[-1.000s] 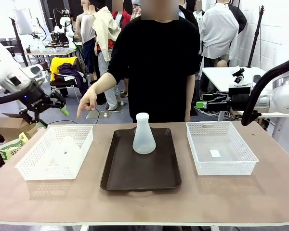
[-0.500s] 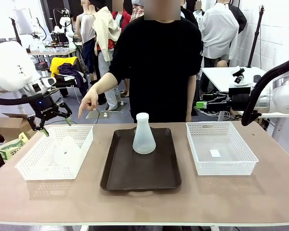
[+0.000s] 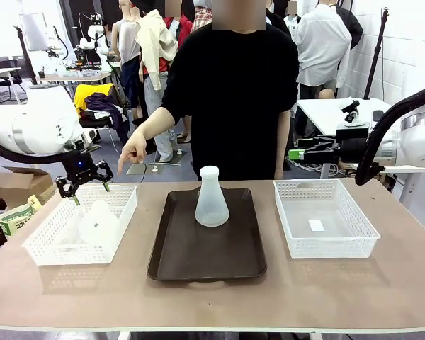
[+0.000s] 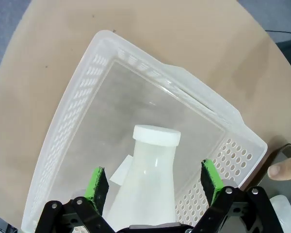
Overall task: Prepare the laboratory tools.
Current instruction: Pick up the Big flask that the person points to.
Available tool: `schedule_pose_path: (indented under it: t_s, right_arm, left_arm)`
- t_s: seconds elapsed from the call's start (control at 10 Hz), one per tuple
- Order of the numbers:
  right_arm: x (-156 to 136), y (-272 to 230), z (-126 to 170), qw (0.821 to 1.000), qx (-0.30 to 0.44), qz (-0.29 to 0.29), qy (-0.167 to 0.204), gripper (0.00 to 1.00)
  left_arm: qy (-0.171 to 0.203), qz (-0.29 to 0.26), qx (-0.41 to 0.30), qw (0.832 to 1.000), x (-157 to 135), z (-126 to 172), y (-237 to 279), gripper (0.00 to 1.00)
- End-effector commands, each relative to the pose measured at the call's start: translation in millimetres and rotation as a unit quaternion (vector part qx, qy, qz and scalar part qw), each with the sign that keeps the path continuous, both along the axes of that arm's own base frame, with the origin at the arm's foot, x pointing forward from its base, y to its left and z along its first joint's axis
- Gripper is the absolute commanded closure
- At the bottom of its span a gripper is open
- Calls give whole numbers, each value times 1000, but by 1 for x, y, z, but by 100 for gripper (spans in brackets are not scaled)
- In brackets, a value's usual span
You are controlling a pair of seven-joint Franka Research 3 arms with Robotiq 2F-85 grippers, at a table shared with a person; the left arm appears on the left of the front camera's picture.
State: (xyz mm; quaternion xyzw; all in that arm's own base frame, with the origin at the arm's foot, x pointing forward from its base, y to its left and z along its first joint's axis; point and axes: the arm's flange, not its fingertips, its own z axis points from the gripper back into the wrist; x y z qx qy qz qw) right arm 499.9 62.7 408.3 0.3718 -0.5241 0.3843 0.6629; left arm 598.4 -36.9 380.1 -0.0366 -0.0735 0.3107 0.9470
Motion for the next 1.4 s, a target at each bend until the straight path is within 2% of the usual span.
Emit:
schedule_pose_path:
  t_s: [0.0,0.5,0.8,1.0,1.1,1.3]
  right_arm:
    - [0,1,0,1000,0,1,3,0]
    - [0,1,0,1000,0,1,3,0]
    - [0,1,0,1000,0,1,3,0]
    - [0,1,0,1000,0,1,3,0]
    - [0,1,0,1000,0,1,3,0]
    - [0,1,0,1000,0,1,3,0]
  left_arm:
    - [40,-29,10,999,6,-21,-5,0]
    - [53,-41,17,998,2,-38,-12,0]
    - [40,-59,23,997,2,-44,-17,0]
    - [46,-59,25,997,3,-47,-18,0]
    - [46,-71,20,996,4,-46,-16,4]
    - [43,-62,18,997,4,-42,-14,41]
